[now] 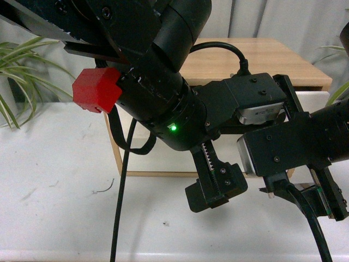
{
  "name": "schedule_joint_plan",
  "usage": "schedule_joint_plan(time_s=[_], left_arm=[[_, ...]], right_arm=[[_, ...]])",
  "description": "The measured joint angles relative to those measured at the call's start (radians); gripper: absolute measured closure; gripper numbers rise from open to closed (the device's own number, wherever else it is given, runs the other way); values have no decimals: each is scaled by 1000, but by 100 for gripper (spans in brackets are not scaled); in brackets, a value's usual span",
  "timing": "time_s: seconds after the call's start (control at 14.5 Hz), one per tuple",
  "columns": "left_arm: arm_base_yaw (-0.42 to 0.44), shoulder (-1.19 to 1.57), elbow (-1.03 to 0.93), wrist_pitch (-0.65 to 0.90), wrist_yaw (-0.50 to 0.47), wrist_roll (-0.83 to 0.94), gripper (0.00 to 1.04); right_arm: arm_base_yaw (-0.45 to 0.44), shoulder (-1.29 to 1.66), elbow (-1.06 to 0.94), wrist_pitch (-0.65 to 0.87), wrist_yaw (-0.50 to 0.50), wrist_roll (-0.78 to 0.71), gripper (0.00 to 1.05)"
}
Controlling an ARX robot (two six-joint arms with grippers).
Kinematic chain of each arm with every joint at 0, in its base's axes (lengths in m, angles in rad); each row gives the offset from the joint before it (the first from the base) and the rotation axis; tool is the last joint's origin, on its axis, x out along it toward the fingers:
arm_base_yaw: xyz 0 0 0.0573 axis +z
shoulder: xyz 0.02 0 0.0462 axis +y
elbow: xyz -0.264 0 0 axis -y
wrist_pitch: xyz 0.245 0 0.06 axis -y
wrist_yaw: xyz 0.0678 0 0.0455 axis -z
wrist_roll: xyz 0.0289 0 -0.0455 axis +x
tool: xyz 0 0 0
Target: Pull drawer
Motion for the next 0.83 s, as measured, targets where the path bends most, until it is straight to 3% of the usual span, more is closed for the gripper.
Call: schedule_joint_plan(time_s=[0.83], left_arm=[[-67,-187,-272,91,7,-31,7]], right_arm=[[34,-199,-266,49,2,16,6]])
